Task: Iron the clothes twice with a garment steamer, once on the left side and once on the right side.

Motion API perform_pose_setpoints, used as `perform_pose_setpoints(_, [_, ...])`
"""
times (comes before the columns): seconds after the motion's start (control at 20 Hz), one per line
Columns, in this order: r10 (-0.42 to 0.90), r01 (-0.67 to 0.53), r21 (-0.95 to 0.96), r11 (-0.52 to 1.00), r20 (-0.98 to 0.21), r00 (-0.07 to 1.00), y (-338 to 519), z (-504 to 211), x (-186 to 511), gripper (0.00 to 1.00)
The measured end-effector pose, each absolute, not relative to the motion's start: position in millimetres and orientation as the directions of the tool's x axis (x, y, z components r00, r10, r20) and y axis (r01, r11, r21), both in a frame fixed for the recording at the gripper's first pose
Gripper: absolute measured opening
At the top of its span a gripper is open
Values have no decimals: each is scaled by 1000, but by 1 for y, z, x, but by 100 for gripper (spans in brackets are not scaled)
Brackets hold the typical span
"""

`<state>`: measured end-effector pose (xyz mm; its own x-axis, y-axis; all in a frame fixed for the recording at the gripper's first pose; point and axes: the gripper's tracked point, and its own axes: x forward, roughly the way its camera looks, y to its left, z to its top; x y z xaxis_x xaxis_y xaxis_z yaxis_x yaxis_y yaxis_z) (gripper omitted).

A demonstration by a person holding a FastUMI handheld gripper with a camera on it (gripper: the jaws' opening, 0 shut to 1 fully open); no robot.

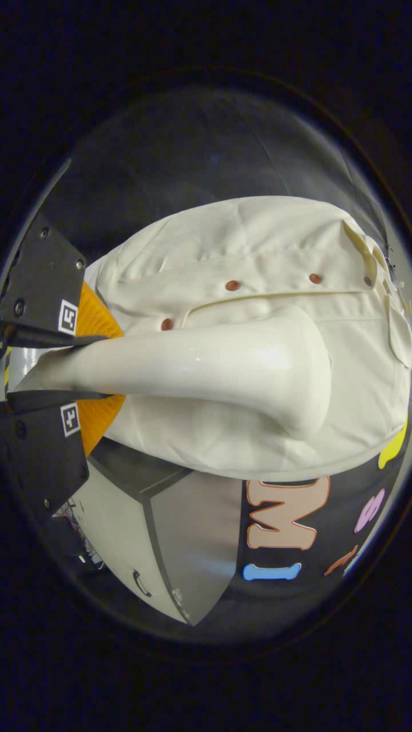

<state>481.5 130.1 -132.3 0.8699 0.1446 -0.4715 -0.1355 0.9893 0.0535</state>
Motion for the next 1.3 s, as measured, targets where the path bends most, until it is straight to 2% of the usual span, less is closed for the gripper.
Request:
perform_pose_setpoints(0.6, [161,-131,95,987,-612,774,116,-230,456,29])
perform_pose_setpoints(1.0, [176,-130,118,984,-674,718,112,-268,437,29])
perform_pose_setpoints(1.3, [186,-114,150,982,-682,707,108,-265,411,29])
